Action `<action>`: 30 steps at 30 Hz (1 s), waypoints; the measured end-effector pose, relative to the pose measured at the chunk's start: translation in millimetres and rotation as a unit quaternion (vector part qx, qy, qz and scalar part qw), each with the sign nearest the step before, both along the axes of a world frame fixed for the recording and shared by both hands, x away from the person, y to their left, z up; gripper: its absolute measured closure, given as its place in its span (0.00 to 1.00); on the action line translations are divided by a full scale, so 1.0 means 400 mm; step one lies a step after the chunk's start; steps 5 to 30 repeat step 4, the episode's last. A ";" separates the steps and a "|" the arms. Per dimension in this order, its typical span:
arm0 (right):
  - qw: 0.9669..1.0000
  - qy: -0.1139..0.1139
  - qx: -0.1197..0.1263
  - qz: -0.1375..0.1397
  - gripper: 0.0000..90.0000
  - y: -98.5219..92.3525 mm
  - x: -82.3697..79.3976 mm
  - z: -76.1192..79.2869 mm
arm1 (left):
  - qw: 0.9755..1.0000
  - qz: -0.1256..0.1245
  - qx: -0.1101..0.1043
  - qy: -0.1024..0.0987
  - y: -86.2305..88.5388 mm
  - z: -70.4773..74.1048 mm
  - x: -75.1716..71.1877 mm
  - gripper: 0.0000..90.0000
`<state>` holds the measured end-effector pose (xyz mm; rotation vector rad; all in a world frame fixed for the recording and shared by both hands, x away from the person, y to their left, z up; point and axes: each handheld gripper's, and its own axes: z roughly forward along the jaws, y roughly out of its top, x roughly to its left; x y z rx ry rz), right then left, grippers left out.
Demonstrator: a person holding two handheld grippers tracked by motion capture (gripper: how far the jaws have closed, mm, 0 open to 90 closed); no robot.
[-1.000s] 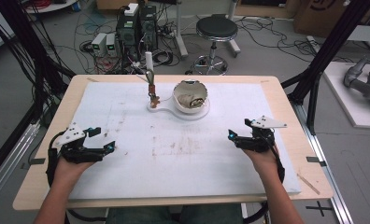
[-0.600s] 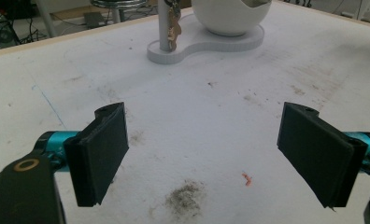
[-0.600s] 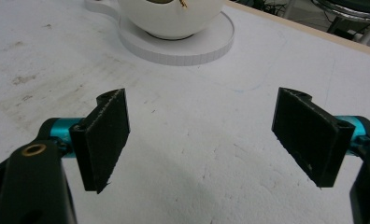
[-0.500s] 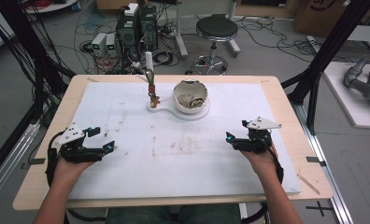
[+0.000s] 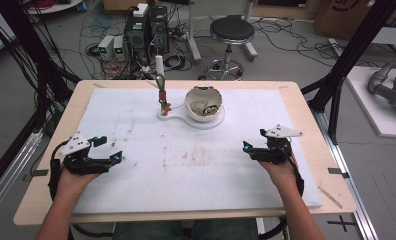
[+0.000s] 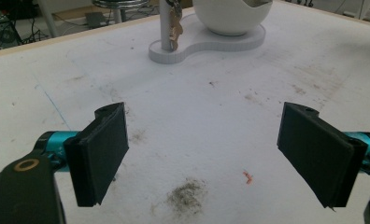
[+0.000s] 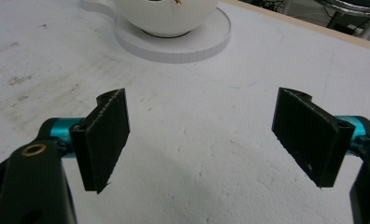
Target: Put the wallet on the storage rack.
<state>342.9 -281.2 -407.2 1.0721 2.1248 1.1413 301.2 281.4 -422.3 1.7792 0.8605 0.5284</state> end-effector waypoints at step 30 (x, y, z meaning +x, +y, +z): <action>1.000 0.002 0.002 -0.002 0.22 -0.001 -0.003 0.001 | 1.000 0.001 -0.001 0.000 0.003 0.000 0.000 0.18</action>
